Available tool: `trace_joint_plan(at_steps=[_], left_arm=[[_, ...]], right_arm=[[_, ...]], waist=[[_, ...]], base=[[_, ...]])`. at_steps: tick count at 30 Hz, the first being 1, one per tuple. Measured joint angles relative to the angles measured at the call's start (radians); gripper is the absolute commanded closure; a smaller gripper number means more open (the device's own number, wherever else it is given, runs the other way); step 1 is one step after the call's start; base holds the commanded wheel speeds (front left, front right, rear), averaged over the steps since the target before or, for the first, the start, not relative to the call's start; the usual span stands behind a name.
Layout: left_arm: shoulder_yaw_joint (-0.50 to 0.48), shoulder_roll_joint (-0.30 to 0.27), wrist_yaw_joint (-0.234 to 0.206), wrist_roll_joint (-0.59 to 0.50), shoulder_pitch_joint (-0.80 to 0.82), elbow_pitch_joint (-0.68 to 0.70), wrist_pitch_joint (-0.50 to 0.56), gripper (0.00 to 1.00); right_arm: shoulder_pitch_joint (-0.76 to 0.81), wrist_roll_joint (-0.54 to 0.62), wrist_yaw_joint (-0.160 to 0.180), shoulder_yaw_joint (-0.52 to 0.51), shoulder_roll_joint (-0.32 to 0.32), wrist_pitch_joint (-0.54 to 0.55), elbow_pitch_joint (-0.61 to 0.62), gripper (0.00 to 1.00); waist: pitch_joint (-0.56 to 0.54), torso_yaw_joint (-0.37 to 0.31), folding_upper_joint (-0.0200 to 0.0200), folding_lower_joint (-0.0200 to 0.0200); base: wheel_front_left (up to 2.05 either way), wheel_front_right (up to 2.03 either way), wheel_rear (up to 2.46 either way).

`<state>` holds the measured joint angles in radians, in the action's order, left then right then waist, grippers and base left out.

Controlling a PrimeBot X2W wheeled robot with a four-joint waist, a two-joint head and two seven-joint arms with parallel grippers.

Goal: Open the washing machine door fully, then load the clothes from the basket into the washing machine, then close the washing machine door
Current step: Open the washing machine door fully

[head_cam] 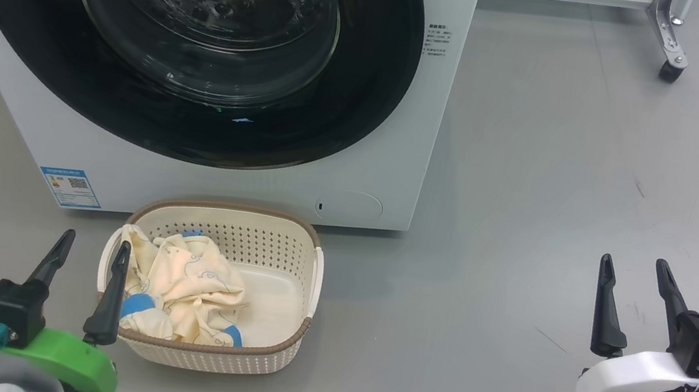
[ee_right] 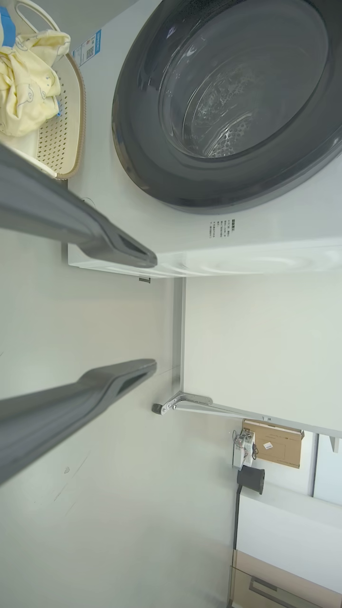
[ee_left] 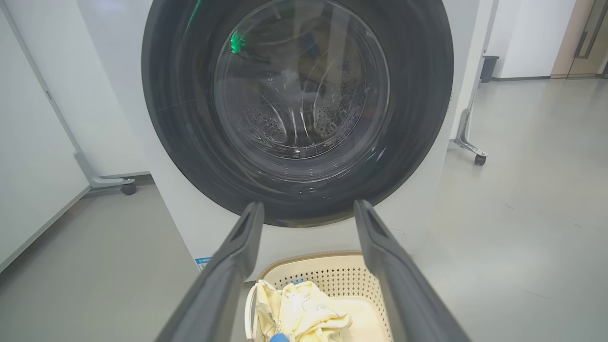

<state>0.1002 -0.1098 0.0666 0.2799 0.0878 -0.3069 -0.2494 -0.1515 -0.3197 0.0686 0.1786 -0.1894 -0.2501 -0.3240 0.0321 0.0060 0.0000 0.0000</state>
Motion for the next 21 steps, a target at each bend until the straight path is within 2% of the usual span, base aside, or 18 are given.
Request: trace_joint_plan(at_steps=[20,21], left_arm=[[-0.017,0.007,0.009,-0.015,0.001,-0.003,0.0,0.0],[-0.019,0.007,0.009,-0.018,0.001,-0.004,0.0,0.0]], right_arm=[[0.001,0.006,-0.015,-0.015,0.013,-0.002,-0.001,0.0],[0.001,0.006,-0.015,-0.016,0.015,-0.002,-0.001,0.53]], waist=[[-0.002,0.0,0.0,0.0],[-0.002,0.0,0.0,0.0]], base=[[0.09,0.09,-0.18],[0.0,0.0,0.0]])
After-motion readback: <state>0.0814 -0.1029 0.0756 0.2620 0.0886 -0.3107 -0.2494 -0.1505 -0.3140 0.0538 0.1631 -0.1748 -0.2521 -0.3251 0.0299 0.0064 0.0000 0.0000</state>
